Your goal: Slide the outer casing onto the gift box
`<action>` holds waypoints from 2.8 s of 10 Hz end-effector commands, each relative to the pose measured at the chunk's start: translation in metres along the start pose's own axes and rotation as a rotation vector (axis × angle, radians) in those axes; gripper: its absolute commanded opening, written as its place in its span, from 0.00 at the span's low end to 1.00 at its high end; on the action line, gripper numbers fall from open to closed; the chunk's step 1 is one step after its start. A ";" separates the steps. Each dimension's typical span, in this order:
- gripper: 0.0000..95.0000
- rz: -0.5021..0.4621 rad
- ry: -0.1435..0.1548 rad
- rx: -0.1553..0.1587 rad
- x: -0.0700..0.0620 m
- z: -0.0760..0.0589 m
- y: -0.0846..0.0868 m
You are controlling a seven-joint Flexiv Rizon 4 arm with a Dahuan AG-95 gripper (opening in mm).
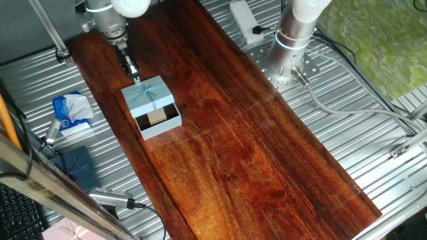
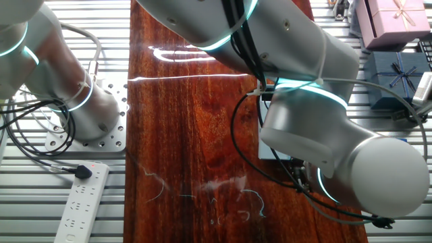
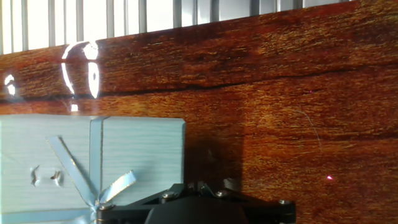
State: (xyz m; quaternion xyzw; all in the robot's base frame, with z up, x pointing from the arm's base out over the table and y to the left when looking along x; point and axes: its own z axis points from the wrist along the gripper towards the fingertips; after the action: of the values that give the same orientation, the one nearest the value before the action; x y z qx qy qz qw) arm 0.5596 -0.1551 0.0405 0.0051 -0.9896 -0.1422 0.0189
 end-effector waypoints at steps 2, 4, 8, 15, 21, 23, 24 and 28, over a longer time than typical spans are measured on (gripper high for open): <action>0.00 -0.005 0.001 0.001 0.001 -0.001 0.000; 0.00 -0.003 0.001 0.000 0.002 -0.001 0.001; 0.00 -0.001 0.001 -0.001 0.003 -0.002 0.002; 0.00 0.011 0.003 -0.004 0.005 -0.005 0.007; 0.00 0.026 0.004 -0.003 0.004 -0.005 0.018; 0.00 0.026 0.008 -0.003 0.004 -0.006 0.020; 0.00 0.027 0.009 -0.002 0.004 -0.006 0.021; 0.00 0.036 0.010 0.001 0.003 -0.005 0.027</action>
State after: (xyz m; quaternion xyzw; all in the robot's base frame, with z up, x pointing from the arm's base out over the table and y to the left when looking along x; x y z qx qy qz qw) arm 0.5568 -0.1296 0.0522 -0.0116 -0.9896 -0.1411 0.0265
